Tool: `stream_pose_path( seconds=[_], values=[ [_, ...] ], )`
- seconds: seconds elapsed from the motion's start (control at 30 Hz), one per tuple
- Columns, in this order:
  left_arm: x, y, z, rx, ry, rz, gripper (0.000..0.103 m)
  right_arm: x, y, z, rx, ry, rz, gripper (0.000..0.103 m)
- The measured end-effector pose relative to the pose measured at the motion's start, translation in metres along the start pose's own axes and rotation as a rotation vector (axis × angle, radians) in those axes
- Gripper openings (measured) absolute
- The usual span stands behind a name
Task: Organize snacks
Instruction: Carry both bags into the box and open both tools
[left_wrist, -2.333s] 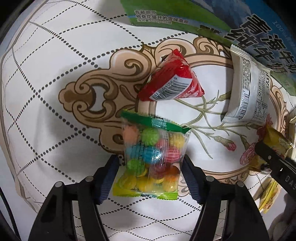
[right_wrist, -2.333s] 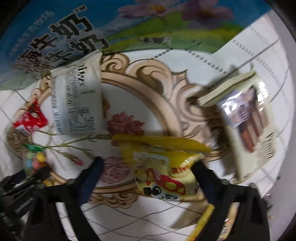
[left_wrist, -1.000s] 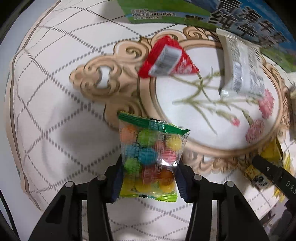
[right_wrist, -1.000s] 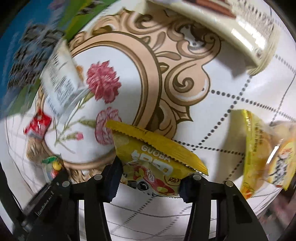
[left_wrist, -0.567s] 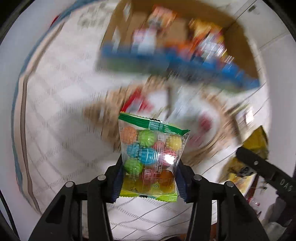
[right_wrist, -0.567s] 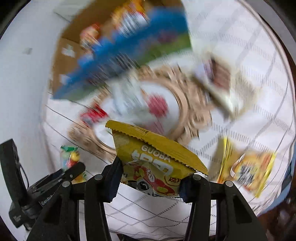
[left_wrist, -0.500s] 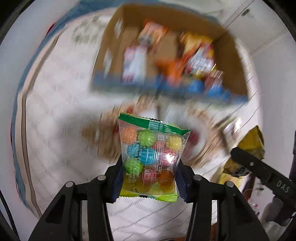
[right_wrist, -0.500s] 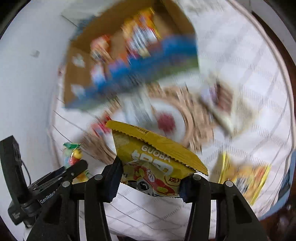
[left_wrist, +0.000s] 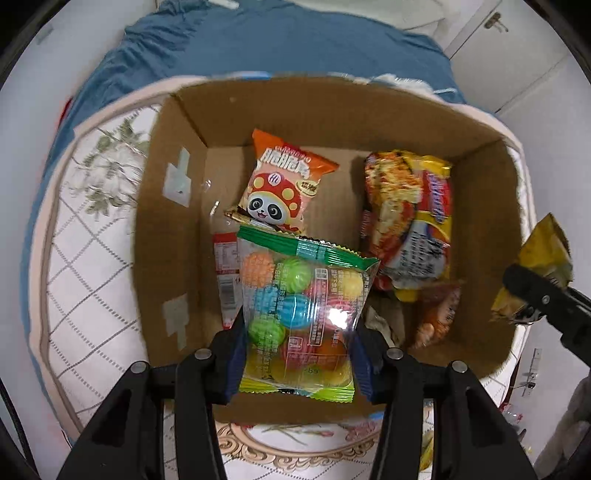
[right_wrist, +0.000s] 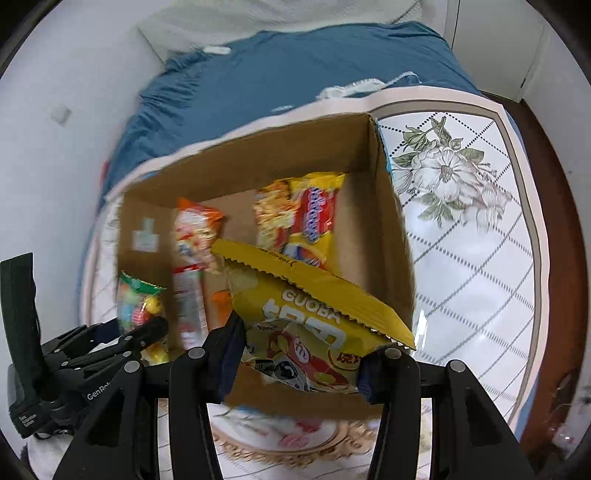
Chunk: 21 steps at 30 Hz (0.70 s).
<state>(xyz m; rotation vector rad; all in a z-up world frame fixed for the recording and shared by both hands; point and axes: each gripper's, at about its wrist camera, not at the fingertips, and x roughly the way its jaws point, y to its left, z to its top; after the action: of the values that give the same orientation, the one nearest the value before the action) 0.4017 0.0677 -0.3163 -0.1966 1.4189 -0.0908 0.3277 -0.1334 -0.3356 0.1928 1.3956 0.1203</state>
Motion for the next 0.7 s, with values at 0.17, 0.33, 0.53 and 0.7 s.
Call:
stream_pose_path(
  seconds=[0.17,0.33,0.53,0.7],
  values=[
    [0.03,0.001,0.008,-0.01,0.05,0.017,0.047,0.039,-0.005,0.025,-0.003,0.039,-0.059,0.054],
    [0.051,0.005,0.013,-0.032,0.093,0.008,0.067,0.063,-0.009,0.037,-0.005,0.079,-0.135,0.095],
    [0.035,0.007,0.018,-0.025,0.02,0.014,0.086,0.069,-0.013,0.037,-0.003,0.069,-0.139,0.095],
    [0.017,0.007,0.014,-0.016,-0.032,0.033,0.093,0.064,-0.016,0.033,0.011,0.06,-0.116,0.096]
  ],
)
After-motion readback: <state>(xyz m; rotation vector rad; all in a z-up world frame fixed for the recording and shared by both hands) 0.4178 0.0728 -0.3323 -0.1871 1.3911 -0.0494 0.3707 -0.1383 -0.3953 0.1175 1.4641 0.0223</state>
